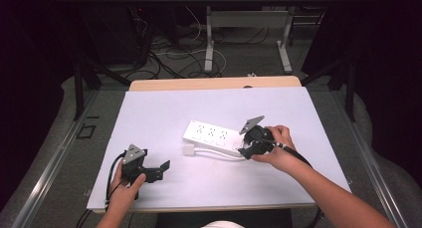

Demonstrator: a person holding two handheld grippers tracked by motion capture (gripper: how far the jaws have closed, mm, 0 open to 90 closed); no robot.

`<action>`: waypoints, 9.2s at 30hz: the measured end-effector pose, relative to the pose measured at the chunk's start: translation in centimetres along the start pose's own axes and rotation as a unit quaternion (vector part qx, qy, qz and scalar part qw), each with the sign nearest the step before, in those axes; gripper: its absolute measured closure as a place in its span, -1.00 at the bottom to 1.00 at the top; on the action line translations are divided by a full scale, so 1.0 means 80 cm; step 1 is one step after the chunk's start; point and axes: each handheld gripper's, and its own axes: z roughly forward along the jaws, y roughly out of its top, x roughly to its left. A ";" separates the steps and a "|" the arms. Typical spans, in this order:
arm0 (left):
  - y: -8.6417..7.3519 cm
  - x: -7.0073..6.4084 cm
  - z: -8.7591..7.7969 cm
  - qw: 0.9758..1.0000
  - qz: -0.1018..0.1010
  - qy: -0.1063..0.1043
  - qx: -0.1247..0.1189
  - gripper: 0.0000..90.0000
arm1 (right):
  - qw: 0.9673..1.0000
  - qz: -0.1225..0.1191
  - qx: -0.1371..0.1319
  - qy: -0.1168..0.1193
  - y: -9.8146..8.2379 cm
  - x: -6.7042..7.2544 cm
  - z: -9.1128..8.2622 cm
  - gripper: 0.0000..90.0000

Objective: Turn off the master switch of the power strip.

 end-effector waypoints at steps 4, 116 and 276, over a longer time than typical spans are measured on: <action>0.000 0.000 0.000 1.000 0.000 0.001 -0.001 -0.99 | 1.000 0.005 0.001 0.002 0.002 0.000 0.004 -0.10; -0.001 0.002 -0.001 1.000 0.001 0.003 0.001 -0.99 | 0.995 0.078 0.031 0.052 0.023 -0.011 0.047 0.89; -0.002 0.004 -0.005 1.000 -0.016 0.006 -0.002 -0.99 | 0.969 0.173 -0.169 -0.053 -0.094 -0.019 -0.073 -1.00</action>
